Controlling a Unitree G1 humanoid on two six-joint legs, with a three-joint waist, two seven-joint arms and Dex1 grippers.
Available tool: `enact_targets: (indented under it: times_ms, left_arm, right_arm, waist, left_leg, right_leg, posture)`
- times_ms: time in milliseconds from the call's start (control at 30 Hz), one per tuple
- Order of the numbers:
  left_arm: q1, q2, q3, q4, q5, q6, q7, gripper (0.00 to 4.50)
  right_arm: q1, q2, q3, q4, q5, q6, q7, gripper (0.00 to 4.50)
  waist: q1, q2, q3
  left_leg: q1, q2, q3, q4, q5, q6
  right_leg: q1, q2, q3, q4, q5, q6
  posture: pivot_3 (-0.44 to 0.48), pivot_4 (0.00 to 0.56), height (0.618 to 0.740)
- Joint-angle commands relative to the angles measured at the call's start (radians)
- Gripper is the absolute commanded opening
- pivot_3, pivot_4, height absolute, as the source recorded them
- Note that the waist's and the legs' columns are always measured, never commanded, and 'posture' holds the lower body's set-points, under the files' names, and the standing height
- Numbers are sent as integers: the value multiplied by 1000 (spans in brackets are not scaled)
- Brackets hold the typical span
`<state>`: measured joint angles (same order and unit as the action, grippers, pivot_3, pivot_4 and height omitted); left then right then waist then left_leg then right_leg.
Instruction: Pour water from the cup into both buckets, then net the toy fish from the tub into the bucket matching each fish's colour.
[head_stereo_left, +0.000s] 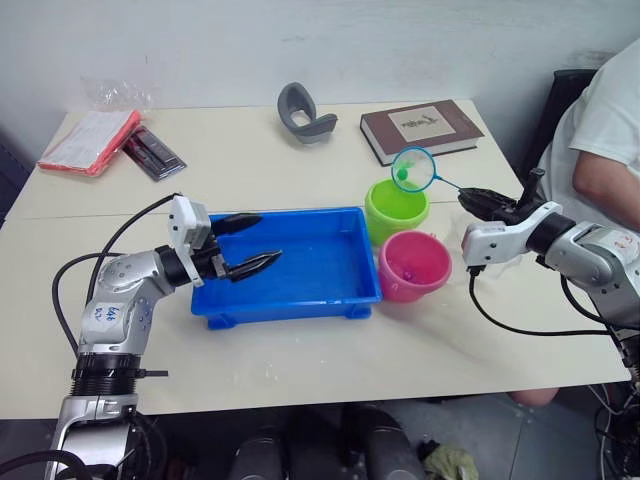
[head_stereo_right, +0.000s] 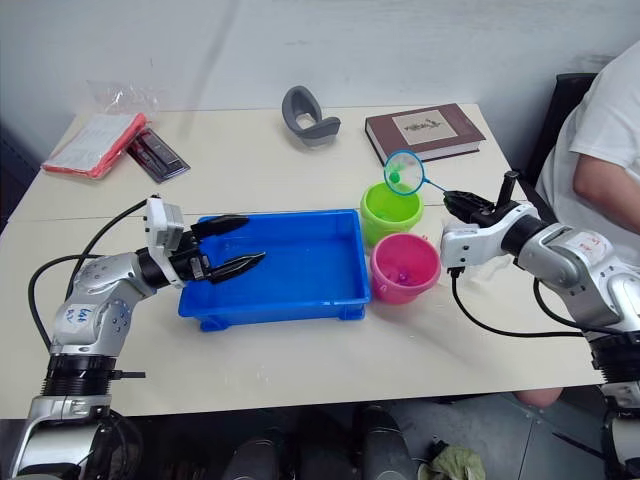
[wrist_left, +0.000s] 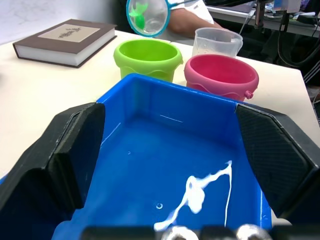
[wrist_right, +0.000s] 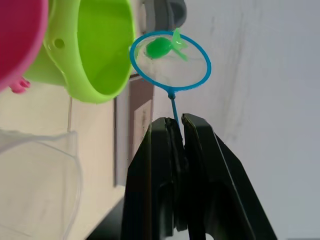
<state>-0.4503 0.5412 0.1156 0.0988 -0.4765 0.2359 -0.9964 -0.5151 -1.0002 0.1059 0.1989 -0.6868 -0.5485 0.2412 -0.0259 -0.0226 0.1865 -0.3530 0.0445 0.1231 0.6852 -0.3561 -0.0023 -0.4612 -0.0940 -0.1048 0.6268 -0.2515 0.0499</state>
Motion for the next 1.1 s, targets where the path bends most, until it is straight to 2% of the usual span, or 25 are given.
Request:
enact_targets:
  times_ms: [33,200,567,667,767,900,1100]
  left_arm:
    - [-29,-7,5,10,3,-32,-6,4458]
    - [-32,-15,10,12,-2,-34,-3,4458]
    - [-15,-26,3,11,-5,-41,-20,4458]
    - [-15,-26,6,14,-2,-46,-19,4458]
    - [-25,-15,28,21,-11,-49,-19,4458]
    - [-15,17,73,5,-54,-88,-94,4458]
    - [40,89,152,-94,-140,-44,-150,4458]
  right_arm:
    - [5,-25,2,14,-79,-32,-91,0]
    - [3,-50,37,38,-181,-60,-148,0]
    - [-14,-34,36,78,-206,-59,-247,0]
    - [-24,-19,19,95,-160,-53,-249,0]
    - [-41,47,-38,105,139,-38,-99,0]
    - [4,133,-86,-12,701,161,295,0]
    - [45,181,-140,-159,1067,485,559,0]
  waist:
    - [0,0,0]
    - [-2,0,0]
    - [-1,0,0]
    - [-2,0,0]
    - [-3,0,0]
    - [-1,0,0]
    - [1,0,0]
  left_leg:
    - [0,0,0,0,0,0]
    - [0,0,0,0,0,0]
    - [0,0,0,0,1,0]
    - [0,0,0,0,1,0]
    - [0,0,0,1,1,-1]
    - [1,1,-1,1,1,0]
    - [2,2,-6,2,0,1]
  right_leg:
    - [0,0,1,0,0,0]
    - [0,0,1,0,0,0]
    - [0,0,1,0,0,0]
    - [0,0,1,0,0,0]
    - [0,1,1,-1,0,0]
    - [2,3,0,0,0,0]
    - [8,1,-2,0,0,-1]
  posture:
    - [0,150,740]
    - [0,150,740]
    - [0,150,740]
    - [0,150,740]
    - [0,150,740]
    - [0,150,740]
    - [0,150,740]
